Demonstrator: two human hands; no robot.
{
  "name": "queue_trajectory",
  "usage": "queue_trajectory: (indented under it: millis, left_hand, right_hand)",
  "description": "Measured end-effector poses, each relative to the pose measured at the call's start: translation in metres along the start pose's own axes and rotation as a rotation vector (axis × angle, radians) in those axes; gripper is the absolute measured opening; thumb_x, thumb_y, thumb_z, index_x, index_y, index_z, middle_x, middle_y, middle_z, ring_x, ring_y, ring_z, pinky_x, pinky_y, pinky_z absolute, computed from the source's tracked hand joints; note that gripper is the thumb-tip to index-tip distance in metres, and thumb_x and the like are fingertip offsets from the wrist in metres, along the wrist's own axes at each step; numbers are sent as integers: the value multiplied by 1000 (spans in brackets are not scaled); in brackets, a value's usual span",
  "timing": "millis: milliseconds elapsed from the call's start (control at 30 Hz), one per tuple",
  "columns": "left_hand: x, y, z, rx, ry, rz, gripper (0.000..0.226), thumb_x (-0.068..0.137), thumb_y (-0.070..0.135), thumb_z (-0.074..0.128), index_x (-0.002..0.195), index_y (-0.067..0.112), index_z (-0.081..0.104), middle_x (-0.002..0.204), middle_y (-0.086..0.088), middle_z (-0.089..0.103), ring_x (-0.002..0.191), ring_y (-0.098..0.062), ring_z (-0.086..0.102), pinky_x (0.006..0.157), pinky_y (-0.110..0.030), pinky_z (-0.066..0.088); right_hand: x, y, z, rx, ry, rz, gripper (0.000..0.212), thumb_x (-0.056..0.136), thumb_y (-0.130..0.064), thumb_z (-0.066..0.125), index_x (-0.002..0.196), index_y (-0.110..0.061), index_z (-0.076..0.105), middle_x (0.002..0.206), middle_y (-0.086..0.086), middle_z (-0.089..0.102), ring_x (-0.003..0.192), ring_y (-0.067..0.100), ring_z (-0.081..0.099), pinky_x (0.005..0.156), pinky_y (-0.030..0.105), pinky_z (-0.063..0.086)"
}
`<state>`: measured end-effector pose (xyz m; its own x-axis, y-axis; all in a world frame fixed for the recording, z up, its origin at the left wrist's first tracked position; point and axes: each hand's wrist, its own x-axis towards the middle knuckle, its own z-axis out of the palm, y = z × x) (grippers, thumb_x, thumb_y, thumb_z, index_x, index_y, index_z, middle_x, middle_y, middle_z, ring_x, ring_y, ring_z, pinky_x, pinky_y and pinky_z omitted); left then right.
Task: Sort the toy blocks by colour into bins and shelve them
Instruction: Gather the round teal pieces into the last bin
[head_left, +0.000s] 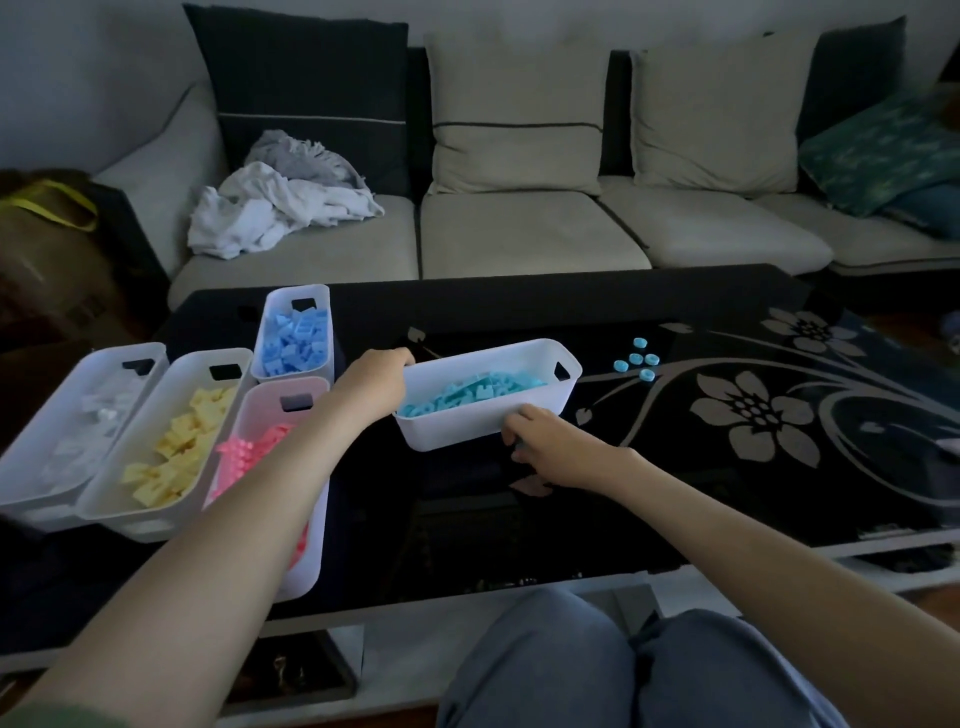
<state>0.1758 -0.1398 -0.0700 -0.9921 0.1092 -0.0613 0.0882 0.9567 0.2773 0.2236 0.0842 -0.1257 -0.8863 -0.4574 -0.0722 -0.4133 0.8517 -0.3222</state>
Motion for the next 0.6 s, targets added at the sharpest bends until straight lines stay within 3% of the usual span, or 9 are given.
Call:
queue_trajectory:
  millis: [133, 233, 333, 433, 500, 600]
  left_hand:
    - [1, 5, 3, 86, 82, 17, 48, 89, -5, 44, 133, 16, 46, 125, -9, 52, 102, -24, 56, 81, -36, 51]
    - [5, 12, 5, 96, 150, 45, 52, 88, -6, 44, 135, 15, 44, 131, -8, 48, 114, -25, 52, 87, -37, 49]
    - [10, 29, 9, 69, 215, 114, 52, 87, -5, 44, 135, 16, 45, 133, -6, 48, 119, -24, 48, 91, -35, 44]
    - [15, 52, 15, 24, 197, 183, 46, 93, 5, 44, 138, 16, 42, 135, -6, 47, 120, -25, 48, 93, -38, 45]
    - [16, 58, 22, 94, 177, 201, 41, 99, 25, 41, 139, 16, 39, 133, -9, 49, 119, -27, 47, 93, -40, 44]
    - [21, 52, 34, 251, 122, 134, 54, 97, 51, 32, 141, 19, 34, 134, -8, 49, 123, -28, 44, 98, -43, 37]
  right_hand:
    - [-8, 17, -15, 171, 109, 80, 9, 87, -11, 57, 91, -18, 53, 96, -6, 46, 87, 13, 48, 74, 21, 38]
    - [-18, 13, -32, 313, 312, 59, 11, 87, -16, 62, 89, -23, 54, 90, -11, 48, 73, 4, 47, 66, 13, 38]
    - [-13, 5, -49, 394, 515, -27, 13, 89, -13, 60, 92, -25, 54, 91, -12, 51, 71, -1, 46, 68, 10, 38]
    - [4, 17, -57, 345, 448, -12, 15, 94, -20, 53, 105, -27, 59, 108, -12, 55, 96, 1, 46, 81, 16, 36]
    - [14, 37, -59, 405, 450, 30, 24, 96, -21, 48, 115, -26, 61, 120, -8, 56, 113, 8, 46, 95, 26, 40]
    - [25, 89, -69, 372, 599, 301, 36, 96, -29, 46, 131, -28, 52, 139, 0, 48, 130, 20, 39, 110, 46, 30]
